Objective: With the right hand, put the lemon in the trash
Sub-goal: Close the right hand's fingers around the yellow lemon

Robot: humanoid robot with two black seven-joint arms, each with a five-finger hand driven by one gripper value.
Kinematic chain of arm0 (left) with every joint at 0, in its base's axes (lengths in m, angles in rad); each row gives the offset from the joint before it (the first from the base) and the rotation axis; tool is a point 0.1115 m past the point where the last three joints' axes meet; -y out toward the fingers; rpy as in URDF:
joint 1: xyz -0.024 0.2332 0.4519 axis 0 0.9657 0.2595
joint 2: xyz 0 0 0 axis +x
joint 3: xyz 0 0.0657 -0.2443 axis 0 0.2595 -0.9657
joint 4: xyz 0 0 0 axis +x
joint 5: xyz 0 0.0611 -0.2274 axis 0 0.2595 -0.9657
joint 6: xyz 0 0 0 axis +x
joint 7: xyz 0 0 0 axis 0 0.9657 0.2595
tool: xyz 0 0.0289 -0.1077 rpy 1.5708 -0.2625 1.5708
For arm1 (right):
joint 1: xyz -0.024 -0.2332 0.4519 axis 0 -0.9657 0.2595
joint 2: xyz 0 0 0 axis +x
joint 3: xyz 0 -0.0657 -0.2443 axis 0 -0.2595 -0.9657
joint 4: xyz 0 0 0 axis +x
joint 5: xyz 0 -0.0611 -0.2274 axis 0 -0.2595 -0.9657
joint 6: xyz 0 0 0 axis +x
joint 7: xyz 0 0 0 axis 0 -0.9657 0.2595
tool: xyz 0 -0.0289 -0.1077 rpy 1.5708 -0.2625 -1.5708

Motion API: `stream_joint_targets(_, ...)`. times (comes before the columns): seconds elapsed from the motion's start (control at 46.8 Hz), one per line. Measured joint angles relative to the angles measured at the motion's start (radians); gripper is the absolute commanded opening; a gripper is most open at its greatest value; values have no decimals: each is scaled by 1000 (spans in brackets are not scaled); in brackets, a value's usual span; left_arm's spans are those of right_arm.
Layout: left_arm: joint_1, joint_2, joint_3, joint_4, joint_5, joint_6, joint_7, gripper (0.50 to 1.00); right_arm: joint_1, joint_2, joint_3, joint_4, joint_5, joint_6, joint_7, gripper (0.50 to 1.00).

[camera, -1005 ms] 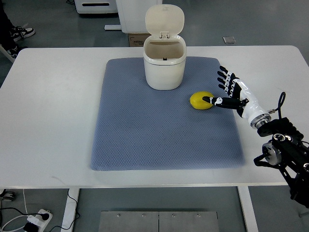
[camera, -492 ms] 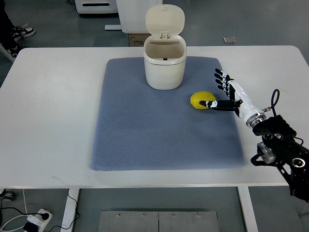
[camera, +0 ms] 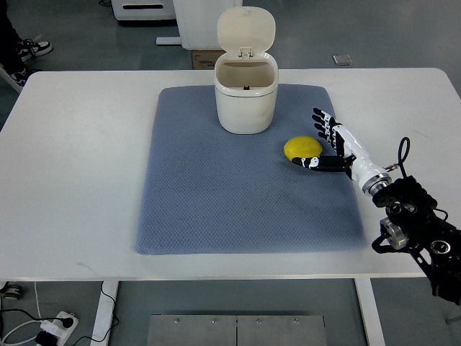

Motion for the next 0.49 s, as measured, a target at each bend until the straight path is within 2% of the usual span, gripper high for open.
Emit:
stream_joint_targets(0.15,0,0,0,0,0,0,0,1000,-2,0,0,-7,1,0,12,910)
stream_joint_targets(0.492,0,0,0,0,0,0,0,1000,-11,5,-23,-8,7,1,29,906)
